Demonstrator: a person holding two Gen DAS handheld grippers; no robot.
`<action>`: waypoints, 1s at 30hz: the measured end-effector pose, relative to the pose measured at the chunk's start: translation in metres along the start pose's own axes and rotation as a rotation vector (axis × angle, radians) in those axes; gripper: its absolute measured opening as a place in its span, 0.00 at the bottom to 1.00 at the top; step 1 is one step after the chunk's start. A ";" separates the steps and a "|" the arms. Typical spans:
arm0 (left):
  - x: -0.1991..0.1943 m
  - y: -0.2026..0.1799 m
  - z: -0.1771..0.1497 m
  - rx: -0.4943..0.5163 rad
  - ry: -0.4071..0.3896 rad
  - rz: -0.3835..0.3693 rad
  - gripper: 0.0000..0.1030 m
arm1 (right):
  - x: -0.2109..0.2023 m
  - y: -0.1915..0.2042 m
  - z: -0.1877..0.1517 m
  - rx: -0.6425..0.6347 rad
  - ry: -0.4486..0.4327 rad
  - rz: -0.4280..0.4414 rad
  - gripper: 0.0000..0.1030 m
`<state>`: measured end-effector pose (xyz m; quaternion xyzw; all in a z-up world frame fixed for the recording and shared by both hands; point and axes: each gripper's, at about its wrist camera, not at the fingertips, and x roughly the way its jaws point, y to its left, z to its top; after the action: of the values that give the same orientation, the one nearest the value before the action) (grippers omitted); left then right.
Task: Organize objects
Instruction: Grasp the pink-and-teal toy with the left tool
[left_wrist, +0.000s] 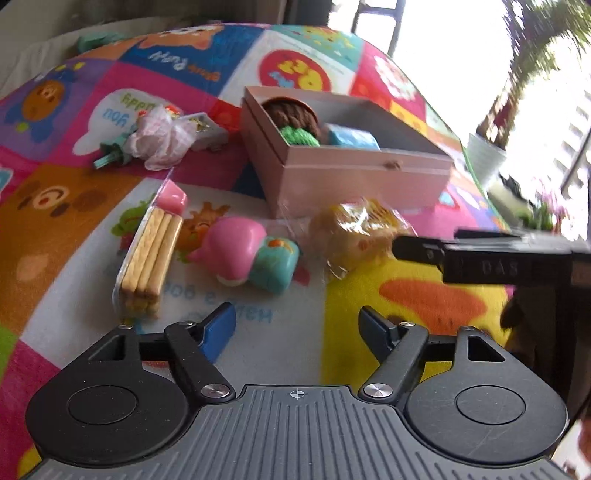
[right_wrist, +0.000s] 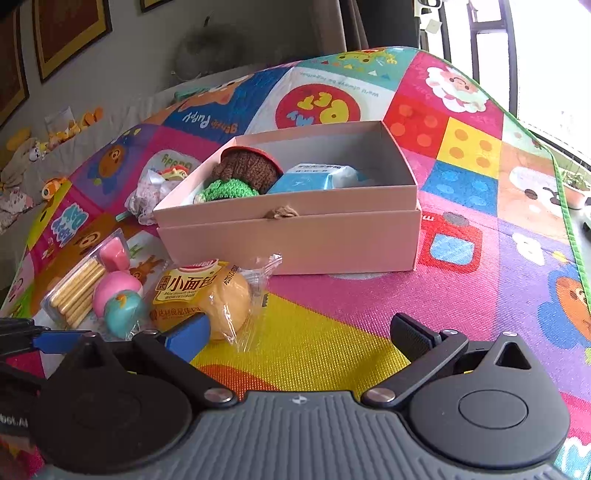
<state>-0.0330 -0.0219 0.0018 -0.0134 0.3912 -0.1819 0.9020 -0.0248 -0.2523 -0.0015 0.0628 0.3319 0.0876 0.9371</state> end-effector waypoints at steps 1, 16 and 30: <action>0.000 0.000 0.000 -0.009 -0.005 0.001 0.75 | -0.001 -0.001 0.000 0.007 -0.009 0.000 1.00; 0.006 0.029 0.035 -0.262 -0.079 0.006 0.63 | -0.033 -0.030 -0.004 0.081 -0.188 -0.054 1.00; 0.017 0.008 0.016 0.059 -0.041 0.101 0.51 | -0.024 -0.021 -0.008 0.030 -0.135 -0.045 1.00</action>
<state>-0.0081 -0.0220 -0.0007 0.0294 0.3673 -0.1474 0.9179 -0.0459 -0.2772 0.0036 0.0750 0.2705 0.0573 0.9581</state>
